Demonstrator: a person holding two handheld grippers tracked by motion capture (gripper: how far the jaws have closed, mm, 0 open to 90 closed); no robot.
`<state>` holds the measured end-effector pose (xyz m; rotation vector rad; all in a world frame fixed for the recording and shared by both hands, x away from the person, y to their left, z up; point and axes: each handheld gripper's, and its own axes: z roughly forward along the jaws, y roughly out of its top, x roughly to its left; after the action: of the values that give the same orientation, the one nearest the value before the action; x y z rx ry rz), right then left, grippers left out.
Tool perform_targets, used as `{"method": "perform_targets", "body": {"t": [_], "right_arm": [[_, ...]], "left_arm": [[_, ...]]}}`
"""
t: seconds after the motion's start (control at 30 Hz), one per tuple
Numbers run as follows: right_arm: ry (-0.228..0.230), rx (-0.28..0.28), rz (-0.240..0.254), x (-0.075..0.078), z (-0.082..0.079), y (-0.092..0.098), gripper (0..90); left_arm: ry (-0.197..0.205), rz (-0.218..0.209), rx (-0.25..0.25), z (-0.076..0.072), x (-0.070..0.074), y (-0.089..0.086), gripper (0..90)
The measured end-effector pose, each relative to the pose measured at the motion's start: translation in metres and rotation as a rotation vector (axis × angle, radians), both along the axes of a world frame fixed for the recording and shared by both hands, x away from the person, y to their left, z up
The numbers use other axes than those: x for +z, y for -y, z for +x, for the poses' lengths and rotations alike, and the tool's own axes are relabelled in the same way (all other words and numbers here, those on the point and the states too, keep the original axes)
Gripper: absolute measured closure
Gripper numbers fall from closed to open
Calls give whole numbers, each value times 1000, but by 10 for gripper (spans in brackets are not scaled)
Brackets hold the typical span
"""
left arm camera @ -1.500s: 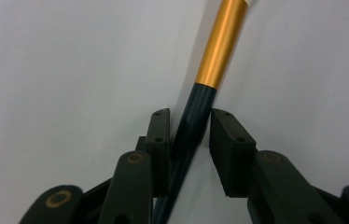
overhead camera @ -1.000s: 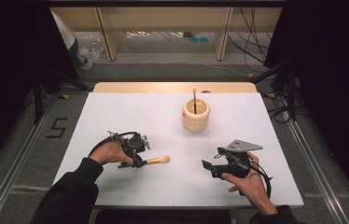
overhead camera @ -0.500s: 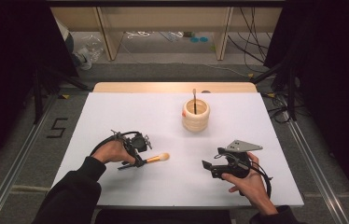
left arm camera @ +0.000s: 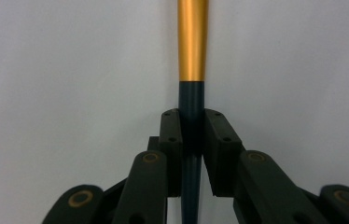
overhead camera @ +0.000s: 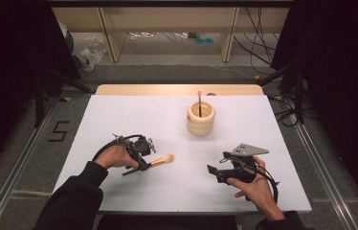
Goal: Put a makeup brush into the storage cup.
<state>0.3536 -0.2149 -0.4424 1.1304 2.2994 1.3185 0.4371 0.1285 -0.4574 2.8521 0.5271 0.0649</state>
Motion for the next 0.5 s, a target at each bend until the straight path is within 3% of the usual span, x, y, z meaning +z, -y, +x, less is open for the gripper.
{"method": "perform_targets", "body": {"t": [0.07,0.17,0.2,0.27,0.33,0.37,0.4,0.5], "right_arm": [[16,-3,-5,0,1,0,189],[1,1,-1,0,0,0,188],[19,-2,-5,0,1,1,188],[17,-2,-4,0,1,1,189],[10,-7,-13,0,1,1,188],[-2,0,2,0,0,0,188],[21,-4,-5,0,1,1,188],[3,-1,-4,0,1,1,188]], "left_arm": [[17,-24,9,0,3,-1,784],[22,-61,21,0,7,-2,784],[24,-69,13,0,8,-2,783],[39,-115,53,-1,8,-3,784],[48,-117,53,1,10,-4,784],[57,-147,68,1,9,-4,783],[51,-158,77,0,10,-4,783],[65,-216,91,2,15,-6,783]]}}
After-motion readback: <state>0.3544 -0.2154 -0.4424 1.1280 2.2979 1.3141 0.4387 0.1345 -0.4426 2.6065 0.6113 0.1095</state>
